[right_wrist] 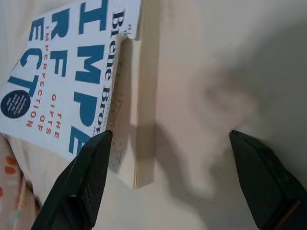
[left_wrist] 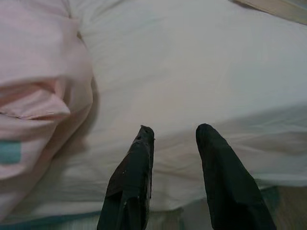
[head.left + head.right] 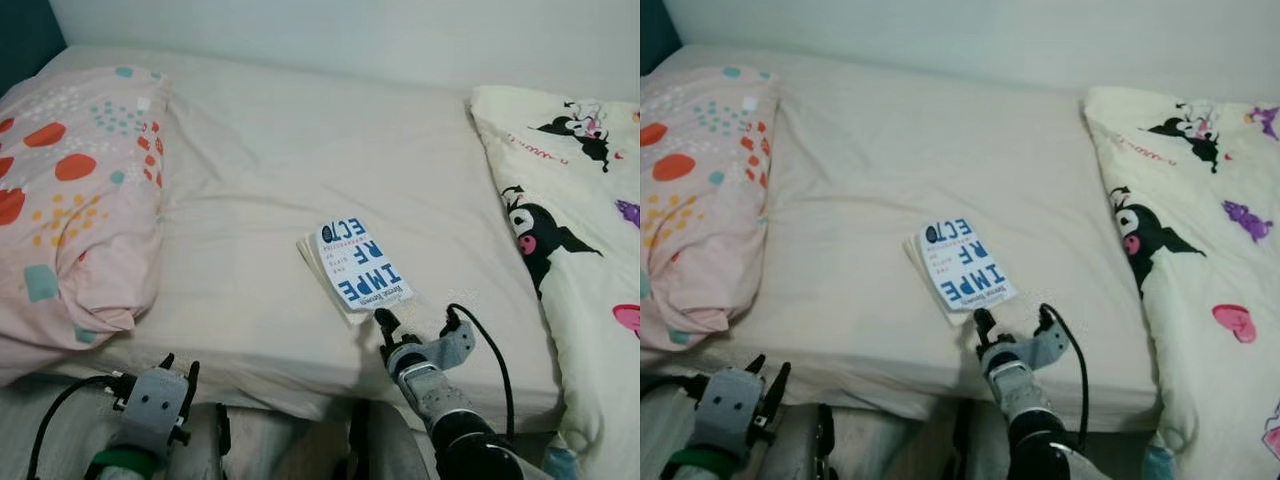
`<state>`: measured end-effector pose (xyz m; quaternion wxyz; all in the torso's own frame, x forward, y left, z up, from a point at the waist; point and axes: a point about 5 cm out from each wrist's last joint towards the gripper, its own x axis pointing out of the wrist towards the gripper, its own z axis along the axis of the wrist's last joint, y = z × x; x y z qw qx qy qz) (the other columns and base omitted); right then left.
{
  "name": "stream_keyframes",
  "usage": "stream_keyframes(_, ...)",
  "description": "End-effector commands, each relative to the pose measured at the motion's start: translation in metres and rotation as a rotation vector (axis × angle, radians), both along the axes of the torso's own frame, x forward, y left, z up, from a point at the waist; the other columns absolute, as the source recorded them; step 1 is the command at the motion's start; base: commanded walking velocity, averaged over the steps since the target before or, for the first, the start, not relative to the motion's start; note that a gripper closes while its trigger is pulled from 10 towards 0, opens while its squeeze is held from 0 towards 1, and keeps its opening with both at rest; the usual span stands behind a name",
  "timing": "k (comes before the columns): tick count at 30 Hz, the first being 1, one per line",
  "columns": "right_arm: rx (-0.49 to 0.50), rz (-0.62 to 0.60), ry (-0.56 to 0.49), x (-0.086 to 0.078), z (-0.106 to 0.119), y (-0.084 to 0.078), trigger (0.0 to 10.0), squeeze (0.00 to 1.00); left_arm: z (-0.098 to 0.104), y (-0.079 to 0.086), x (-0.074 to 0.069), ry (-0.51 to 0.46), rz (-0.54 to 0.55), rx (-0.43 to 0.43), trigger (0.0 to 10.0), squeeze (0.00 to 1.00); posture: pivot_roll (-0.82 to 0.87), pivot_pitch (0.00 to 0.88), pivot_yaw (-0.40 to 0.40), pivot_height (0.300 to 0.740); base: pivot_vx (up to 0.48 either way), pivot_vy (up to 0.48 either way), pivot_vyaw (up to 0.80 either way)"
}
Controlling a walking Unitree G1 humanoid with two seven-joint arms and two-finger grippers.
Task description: Clean up the room
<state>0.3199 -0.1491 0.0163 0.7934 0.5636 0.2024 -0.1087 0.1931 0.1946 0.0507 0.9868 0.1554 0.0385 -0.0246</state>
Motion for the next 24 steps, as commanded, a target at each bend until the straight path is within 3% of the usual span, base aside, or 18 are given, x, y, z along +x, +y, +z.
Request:
stream_keyframes(1, 0.042, 0.01, 0.044, -0.007, -0.009, 0.007, 10.0, 1.0, -0.004, -0.001, -0.004, 0.024, -0.007, 0.001, 10.0, 0.0, 0.19, 0.2, -0.043, 0.602, 0.0, 0.0, 0.0)
stream_keyframes(8, 0.083, -0.01, 0.038, -0.006, -0.008, 0.008, 10.0, 1.0, -0.001, 0.0, -0.007, 0.02, -0.012, -0.003, 10.0, 0.0, 0.2, 0.209, -0.04, 0.602, 0.0, 0.0, 0.0)
stream_keyframes(10, 0.229, -0.007, -0.107, 0.009, 0.012, 0.023, 10.0, 1.0, 0.001, 0.008, -0.027, 0.032, -0.059, 0.063, 10.0, 0.0, 0.24, 0.236, -0.031, 0.602, 0.0, 0.0, 0.0)
stream_keyframes(12, 0.252, 0.017, -0.167, 0.014, 0.021, 0.029, 10.0, 1.0, -0.001, 0.01, -0.034, 0.05, -0.081, 0.098, 10.0, 0.0, 0.24, 0.239, -0.034, 0.602, 0.0, 0.0, 0.0)
stream_keyframes(13, 0.243, 0.041, -0.209, 0.019, 0.028, 0.034, 10.0, 0.87, -0.004, 0.013, -0.04, 0.062, -0.074, 0.112, 10.0, 0.0, 0.24, 0.237, -0.036, 0.602, 0.0, 0.0, 0.0)
stream_keyframes(15, 0.225, 0.056, -0.225, 0.02, 0.031, 0.035, 10.0, 0.87, -0.006, 0.015, -0.043, 0.069, -0.063, 0.114, 10.0, 0.0, 0.24, 0.236, -0.037, 0.602, 0.0, 0.0, 0.0)
stream_keyframes(16, 0.217, 0.051, -0.236, 0.023, 0.034, 0.035, 10.0, 0.13, -0.007, 0.026, -0.046, 0.069, 0.065, 0.051, 10.0, 0.0, 0.24, 0.24, -0.043, 0.602, 0.0, 0.0, 0.0)
stream_keyframes(17, 0.214, 0.045, -0.243, 0.024, 0.035, 0.035, 10.0, 0.13, -0.008, 0.035, -0.048, 0.07, 0.157, 0.004, 10.0, 0.0, 0.24, 0.24, -0.043, 0.602, 0.0, 0.0, 0.0)
stream_keyframes(18, 0.214, 0.045, -0.243, 0.024, 0.035, 0.035, 10.0, 0.13, -0.008, 0.035, -0.048, 0.07, 0.157, 0.004, 10.0, 0.0, 0.24, 0.24, -0.043, 0.602, 0.0, 0.0, 0.0)
stream_keyframes(19, 0.211, 0.043, -0.258, 0.026, 0.038, 0.036, 10.0, 0.0, -0.011, 0.052, -0.054, 0.089, 0.298, -0.033, 10.0, 0.0, 0.24, 0.243, -0.05, 0.602, 0.0, 0.0, 0.0)
stream_keyframes(21, 0.204, 0.052, -0.262, 0.027, 0.04, 0.037, 10.0, 0.0, -0.016, 0.059, -0.06, 0.128, 0.323, 0.003, 10.0, 0.0, 0.24, 0.243, -0.055, 0.602, 0.0, 0.0, 0.0)
stream_keyframes(24, 0.179, 0.081, -0.261, 0.027, 0.04, 0.041, 10.0, 0.0, -0.024, 0.059, -0.067, 0.191, 0.258, 0.055, 10.0, 0.0, 0.24, 0.243, -0.057, 0.602, 0.0, 0.0, 0.0)
